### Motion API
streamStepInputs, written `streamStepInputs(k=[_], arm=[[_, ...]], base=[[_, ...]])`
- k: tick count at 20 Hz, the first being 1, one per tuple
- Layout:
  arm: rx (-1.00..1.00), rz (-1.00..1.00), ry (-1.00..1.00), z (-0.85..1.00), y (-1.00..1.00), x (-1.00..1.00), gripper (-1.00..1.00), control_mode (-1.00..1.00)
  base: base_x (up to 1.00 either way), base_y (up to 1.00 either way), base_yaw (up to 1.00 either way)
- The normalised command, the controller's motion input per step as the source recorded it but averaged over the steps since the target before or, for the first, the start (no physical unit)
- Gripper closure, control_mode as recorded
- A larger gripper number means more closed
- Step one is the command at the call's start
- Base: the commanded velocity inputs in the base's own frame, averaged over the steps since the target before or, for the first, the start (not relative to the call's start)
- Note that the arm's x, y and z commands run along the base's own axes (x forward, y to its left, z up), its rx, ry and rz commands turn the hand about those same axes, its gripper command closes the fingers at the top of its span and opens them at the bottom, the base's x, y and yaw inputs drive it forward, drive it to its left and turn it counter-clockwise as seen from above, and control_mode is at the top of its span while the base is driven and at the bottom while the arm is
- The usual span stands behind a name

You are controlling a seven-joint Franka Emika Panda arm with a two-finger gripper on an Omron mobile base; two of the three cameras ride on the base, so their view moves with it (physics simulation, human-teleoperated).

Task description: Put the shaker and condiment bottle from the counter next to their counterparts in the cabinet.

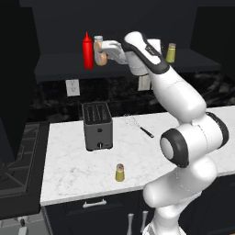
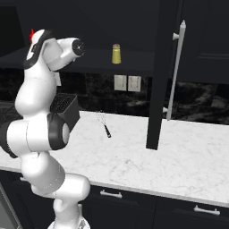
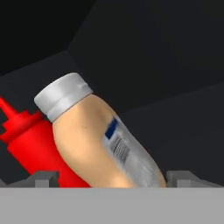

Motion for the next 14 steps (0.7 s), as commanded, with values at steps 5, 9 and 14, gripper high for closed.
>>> streamStepInputs(k=[5,9,14], arm=[[0.04,0.0,0.0,-0.1,-0.62,0.0,-1.0,-1.0],[0.14,0.0,-0.02,0.11,-0.9,-0.43,-1.0,-1.0],[0.11,0.0,0.0,0.1,-0.04,-0.95,-1.0,-1.0]], base=[[0.0,0.0,0.0],[0.0,0.0,0.0],[0.0,0.0,0.0]])
